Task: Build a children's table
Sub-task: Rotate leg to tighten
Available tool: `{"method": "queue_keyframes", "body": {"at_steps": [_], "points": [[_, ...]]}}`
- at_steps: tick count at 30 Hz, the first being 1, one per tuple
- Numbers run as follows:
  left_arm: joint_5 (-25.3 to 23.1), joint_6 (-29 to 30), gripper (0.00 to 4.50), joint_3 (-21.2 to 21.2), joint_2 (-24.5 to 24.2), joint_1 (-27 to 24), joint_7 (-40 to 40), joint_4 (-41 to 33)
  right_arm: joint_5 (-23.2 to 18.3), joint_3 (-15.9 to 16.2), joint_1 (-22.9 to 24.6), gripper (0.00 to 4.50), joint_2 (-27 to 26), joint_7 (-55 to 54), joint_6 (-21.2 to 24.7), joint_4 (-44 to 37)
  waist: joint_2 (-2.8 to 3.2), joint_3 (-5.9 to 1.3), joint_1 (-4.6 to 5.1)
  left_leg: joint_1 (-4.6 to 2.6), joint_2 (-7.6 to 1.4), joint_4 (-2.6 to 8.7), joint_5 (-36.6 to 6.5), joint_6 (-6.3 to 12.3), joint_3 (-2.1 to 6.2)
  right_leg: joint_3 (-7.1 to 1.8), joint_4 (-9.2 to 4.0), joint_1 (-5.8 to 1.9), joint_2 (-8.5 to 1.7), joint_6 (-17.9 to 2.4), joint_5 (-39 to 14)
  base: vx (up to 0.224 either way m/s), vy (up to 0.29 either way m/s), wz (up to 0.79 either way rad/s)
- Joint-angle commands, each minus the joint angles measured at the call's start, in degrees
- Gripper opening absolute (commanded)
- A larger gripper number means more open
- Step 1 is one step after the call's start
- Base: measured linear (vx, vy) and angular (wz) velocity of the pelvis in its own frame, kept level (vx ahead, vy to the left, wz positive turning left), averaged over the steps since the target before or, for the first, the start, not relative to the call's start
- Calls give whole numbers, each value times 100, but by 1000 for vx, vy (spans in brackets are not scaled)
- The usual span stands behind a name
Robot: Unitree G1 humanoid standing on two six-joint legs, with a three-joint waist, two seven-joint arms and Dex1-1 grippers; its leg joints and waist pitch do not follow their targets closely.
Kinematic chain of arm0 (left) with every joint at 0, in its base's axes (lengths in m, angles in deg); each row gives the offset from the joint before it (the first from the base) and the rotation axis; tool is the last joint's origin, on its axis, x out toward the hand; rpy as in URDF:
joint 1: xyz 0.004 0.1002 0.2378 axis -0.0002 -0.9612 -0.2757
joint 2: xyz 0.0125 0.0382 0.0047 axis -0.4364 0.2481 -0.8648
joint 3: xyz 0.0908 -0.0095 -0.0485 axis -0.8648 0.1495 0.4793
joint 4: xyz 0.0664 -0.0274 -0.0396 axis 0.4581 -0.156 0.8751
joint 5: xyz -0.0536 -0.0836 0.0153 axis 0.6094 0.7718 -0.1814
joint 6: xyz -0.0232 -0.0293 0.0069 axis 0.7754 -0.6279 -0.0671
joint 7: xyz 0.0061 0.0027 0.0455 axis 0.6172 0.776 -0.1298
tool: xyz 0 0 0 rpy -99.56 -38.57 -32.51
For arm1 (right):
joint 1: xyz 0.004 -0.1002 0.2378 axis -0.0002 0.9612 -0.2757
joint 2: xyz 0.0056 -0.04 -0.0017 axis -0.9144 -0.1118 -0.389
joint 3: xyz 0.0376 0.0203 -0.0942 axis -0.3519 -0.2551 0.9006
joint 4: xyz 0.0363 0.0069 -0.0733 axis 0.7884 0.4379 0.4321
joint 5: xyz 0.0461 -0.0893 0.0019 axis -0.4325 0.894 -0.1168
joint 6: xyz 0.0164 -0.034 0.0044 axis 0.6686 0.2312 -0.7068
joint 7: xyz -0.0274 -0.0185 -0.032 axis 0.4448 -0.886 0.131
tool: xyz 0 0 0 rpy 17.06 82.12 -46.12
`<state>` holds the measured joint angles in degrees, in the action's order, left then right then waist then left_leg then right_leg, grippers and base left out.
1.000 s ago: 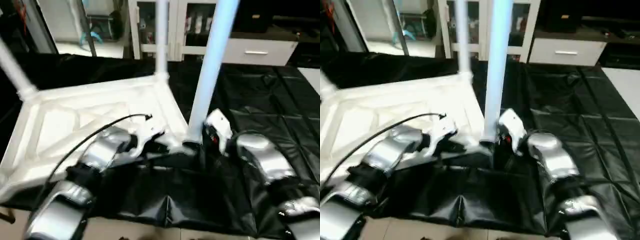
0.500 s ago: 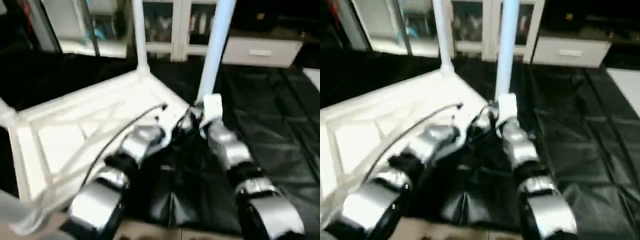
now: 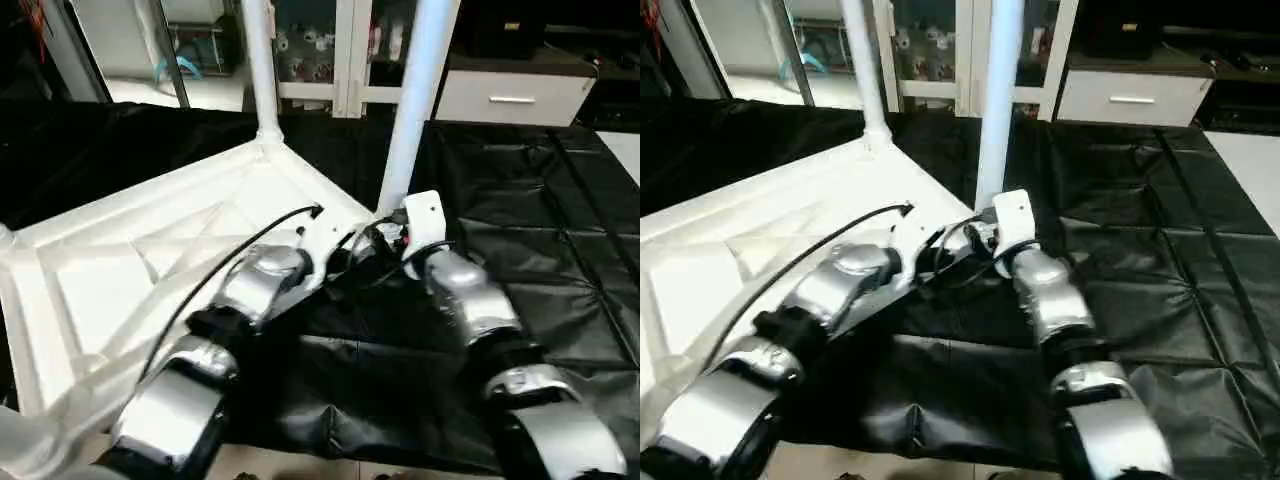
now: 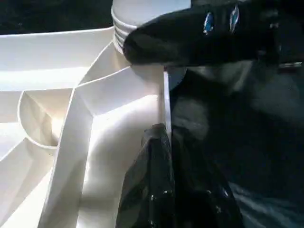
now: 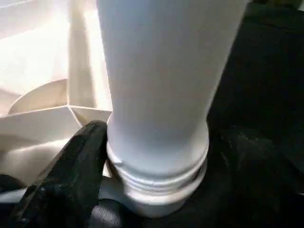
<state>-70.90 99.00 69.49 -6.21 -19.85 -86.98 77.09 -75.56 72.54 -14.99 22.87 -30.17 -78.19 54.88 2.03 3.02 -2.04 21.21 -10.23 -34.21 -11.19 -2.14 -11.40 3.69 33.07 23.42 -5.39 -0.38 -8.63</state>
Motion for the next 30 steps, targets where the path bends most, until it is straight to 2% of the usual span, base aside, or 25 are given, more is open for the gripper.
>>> {"method": "queue_keyframes", "body": {"at_steps": [1,2,3,5,6,7,9,11,14,17,20,25,30], "points": [[-126,177,0,-329,-301,-325,-662,-172,14,182,46,399,387,677,145,-365,5,-395,-60,-77,-274,432,-1193,384,134,-196,-319,-297,-336,-1478,-1272,0,0,0],[-129,140,0,-501,-454,-451,-1051,-384,38,323,87,399,629,1137,218,-519,-46,-389,-49,-72,-274,429,-1241,372,120,-194,-328,-302,-315,-1483,-1239,0,0,0],[-101,181,0,-641,-593,-564,-1406,-573,-8,450,166,399,889,1713,175,-698,-60,-396,-65,-73,-281,429,-1243,378,121,-198,-316,-309,-316,-1489,-1186,0,0,0],[-38,153,0,-781,-756,-684,-1791,-788,-146,594,329,399,1218,2504,157,-1019,-46,-388,-101,-68,-305,422,-1216,416,109,-211,-291,-303,-324,-1525,-1050,0,0,0],[25,190,0,-807,-819,-724,-1956,-886,-237,689,451,399,1385,2933,101,-1225,-65,-385,-118,-70,-301,424,-1227,431,106,-204,-291,-305,-312,-1538,-1069,0,0,0],[82,188,0,-837,-880,-757,-2128,-978,-312,774,561,399,1523,3280,60,-1402,-56,-371,-162,-87,-321,429,-1296,434,98,-214,-302,-302,-327,-1523,-1184,0,0,0],[131,162,0,-876,-957,-811,-2348,-1124,-374,844,660,399,1647,3588,68,-1573,-48,-372,-179,-94,-321,439,-1382,367,99,-217,-311,-277,-326,-1515,-1356,0,0,0],[206,262,0,-920,-1078,-877,-2644,-1371,-408,925,757,399,1790,3936,65,-1741,-89,-362,-195,-95,-325,461,-1484,278,123,-222,-321,-289,-349,-1434,-1615,0,0,0],[300,490,0,-969,-1317,-952,-3037,-1830,-459,1132,912,399,2039,4589,87,-2072,-79,-372,-201,-86,-332,453,-1313,318,115,-231,-291,-277,-336,-1466,-1402,0,0,0],[316,573,0,-984,-1396,-961,-3122,-1964,-453,1218,944,399,2071,4771,95,-2174,-87,-366,-209,-77,-318,443,-1246,351,111,-231,-301,-270,-342,-1482,-1437,0,0,0],[352,630,0,-1005,-1450,-980,-3210,-2050,-442,1273,965,399,2080,4841,56,-2213,-83,-367,-225,-89,-317,449,-1270,296,121,-230,-309,-268,-341,-1438,-1566,0,0,0],[344,660,0,-1003,-1492,-1019,-3242,-2125,-443,1298,982,399,2091,4958,74,-2246,-94,-381,-233,-79,-307,428,-1115,343,110,-231,-280,-275,-333,-1483,-1314,0,0,0],[325,787,0,-990,-1551,-1106,-3240,-2294,-452,1282,983,357,2078,5066,208,-2252,-89,-383,-239,-80,-313,424,-1082,363,114,-227,-276,-280,-335,-1494,-1326,0,0,0]]}}
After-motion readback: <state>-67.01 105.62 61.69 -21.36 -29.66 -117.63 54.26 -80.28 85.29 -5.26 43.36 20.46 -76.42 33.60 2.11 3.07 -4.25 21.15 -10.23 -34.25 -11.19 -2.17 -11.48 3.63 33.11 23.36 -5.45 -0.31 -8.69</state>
